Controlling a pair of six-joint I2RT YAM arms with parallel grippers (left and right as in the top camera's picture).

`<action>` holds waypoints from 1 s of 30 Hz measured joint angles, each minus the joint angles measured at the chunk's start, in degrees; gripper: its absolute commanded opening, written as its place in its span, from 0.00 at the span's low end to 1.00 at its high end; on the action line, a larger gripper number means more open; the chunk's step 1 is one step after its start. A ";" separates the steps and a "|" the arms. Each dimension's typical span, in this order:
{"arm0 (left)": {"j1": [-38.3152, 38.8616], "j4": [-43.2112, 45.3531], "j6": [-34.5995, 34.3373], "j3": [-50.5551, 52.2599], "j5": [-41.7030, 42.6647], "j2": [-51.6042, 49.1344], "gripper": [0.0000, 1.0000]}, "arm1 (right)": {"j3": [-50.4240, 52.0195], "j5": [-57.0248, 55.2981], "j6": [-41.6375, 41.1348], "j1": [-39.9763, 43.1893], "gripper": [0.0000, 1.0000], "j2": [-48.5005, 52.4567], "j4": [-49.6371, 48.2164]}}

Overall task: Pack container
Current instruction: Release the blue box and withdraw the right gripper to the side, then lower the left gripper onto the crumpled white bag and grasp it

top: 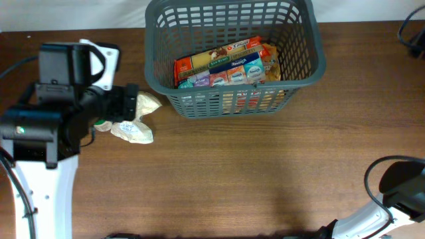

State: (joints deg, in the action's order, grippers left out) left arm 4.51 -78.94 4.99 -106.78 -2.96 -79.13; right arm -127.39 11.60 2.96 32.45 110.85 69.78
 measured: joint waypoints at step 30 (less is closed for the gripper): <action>-8.96 -9.27 2.99 0.00 7.65 -37.62 0.79 | 14.10 2.82 -1.49 0.35 0.99 0.00 -0.46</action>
State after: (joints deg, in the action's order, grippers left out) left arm -4.45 -88.20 7.99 -106.78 4.69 -116.75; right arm -113.30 14.41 1.48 32.80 110.85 69.32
